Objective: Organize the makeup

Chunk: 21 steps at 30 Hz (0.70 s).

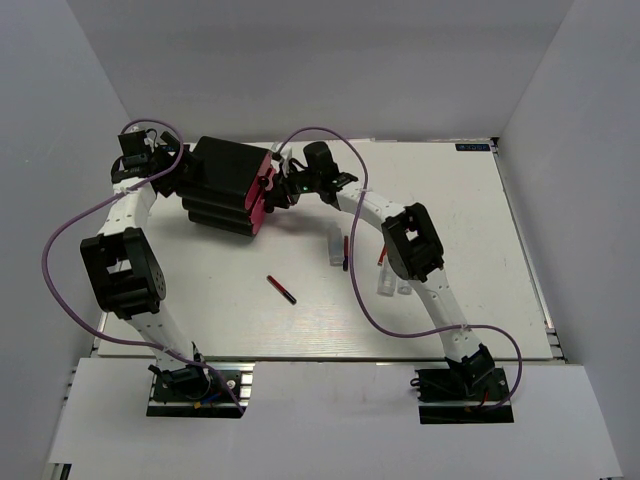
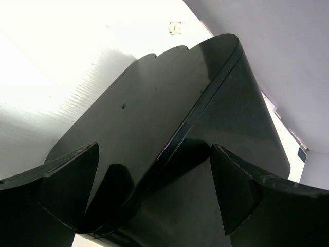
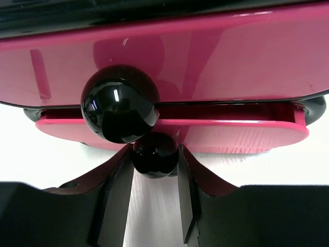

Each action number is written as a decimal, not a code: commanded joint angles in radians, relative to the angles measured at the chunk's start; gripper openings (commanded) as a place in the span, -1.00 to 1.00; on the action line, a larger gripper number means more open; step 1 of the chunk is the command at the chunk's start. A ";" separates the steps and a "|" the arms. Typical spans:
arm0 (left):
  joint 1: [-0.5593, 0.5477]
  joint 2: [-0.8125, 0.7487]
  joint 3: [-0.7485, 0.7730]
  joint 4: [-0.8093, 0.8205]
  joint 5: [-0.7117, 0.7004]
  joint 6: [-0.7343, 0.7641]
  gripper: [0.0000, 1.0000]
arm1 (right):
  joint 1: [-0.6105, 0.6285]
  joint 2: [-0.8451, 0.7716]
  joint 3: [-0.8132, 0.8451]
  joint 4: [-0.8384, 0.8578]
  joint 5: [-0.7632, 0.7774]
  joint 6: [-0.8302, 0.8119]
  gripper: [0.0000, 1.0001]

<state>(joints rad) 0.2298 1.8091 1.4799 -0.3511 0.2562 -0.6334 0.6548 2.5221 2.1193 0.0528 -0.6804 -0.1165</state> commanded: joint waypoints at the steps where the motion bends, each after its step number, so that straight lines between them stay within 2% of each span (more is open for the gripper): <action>1: -0.004 -0.025 -0.029 -0.111 -0.006 0.006 0.96 | -0.003 -0.023 0.016 0.028 -0.016 -0.015 -0.61; 5: -0.004 -0.031 -0.021 -0.115 -0.017 0.008 0.96 | -0.020 -0.078 -0.070 0.036 -0.030 -0.031 -0.74; 8: -0.004 -0.034 -0.012 -0.124 -0.037 0.008 0.95 | -0.035 -0.121 -0.143 0.038 -0.039 -0.048 -0.77; 9: -0.004 -0.037 0.002 -0.132 -0.041 0.009 0.96 | -0.043 -0.161 -0.213 0.045 -0.042 -0.060 -0.77; 11: 0.008 -0.051 0.022 -0.138 -0.055 0.009 0.96 | -0.066 -0.216 -0.312 0.067 -0.050 -0.086 -0.78; 15: 0.040 -0.077 0.054 -0.138 -0.063 0.006 0.96 | -0.096 -0.273 -0.404 0.065 -0.076 -0.113 -0.79; 21: 0.062 -0.143 0.060 -0.164 -0.089 0.006 0.96 | -0.129 -0.306 -0.444 0.053 -0.111 -0.146 -0.69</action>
<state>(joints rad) 0.2775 1.7767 1.5139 -0.4755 0.2039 -0.6365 0.5446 2.2707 1.6806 0.1104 -0.7658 -0.2241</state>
